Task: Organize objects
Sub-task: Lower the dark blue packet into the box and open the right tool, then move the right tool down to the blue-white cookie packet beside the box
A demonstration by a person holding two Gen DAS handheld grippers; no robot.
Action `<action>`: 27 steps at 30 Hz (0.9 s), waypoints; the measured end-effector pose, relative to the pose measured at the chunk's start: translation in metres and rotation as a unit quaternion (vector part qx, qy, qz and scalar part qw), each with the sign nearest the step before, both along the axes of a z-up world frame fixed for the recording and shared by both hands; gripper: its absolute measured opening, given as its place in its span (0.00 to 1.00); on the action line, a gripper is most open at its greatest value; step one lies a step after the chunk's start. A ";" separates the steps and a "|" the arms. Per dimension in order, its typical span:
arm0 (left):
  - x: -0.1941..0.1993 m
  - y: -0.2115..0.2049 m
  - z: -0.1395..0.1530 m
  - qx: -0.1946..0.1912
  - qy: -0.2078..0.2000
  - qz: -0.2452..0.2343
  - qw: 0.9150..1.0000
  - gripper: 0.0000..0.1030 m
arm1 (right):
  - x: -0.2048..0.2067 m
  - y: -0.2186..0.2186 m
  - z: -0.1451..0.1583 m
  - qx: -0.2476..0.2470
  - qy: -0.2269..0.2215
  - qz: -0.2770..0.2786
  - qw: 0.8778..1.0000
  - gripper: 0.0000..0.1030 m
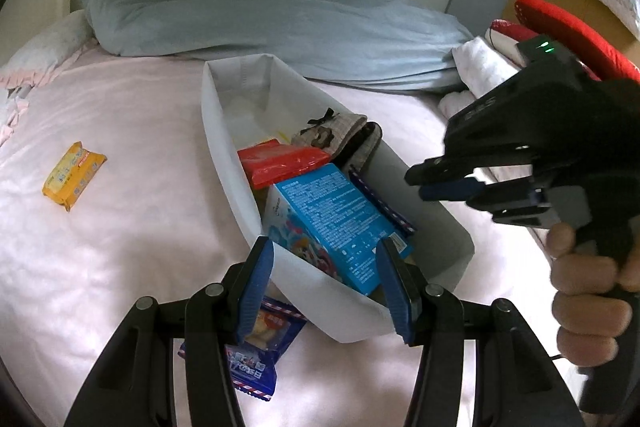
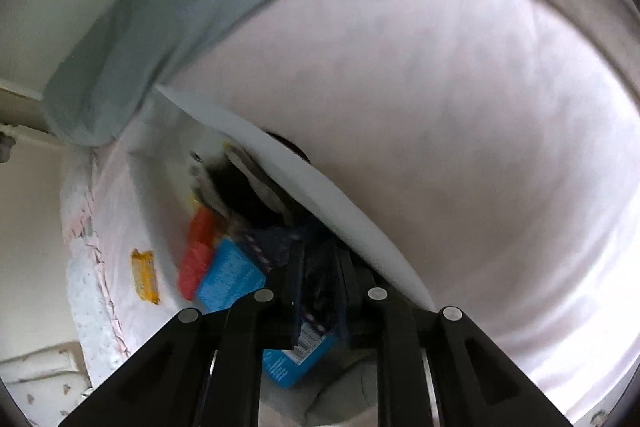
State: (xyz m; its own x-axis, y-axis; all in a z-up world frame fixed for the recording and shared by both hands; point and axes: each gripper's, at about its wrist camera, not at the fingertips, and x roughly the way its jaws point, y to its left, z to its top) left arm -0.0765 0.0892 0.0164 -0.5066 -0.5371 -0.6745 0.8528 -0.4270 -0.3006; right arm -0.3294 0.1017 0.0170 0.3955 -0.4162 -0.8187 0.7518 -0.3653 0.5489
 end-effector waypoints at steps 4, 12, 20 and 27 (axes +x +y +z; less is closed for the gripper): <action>0.000 0.000 0.003 -0.005 -0.008 0.002 1.000 0.50 | 0.006 0.008 0.013 -0.003 0.019 0.021 1.000 0.15; 0.022 -0.005 0.014 0.000 0.002 0.027 1.000 0.50 | 0.049 0.006 0.024 -0.035 0.036 0.075 0.996 0.15; 0.071 -0.017 0.035 -0.024 0.002 0.072 0.997 0.50 | 0.091 0.006 0.046 -0.096 0.036 0.096 0.990 0.22; 0.131 -0.029 0.038 -0.020 0.003 0.136 0.991 0.50 | 0.157 0.014 0.068 -0.178 0.050 0.189 0.965 0.37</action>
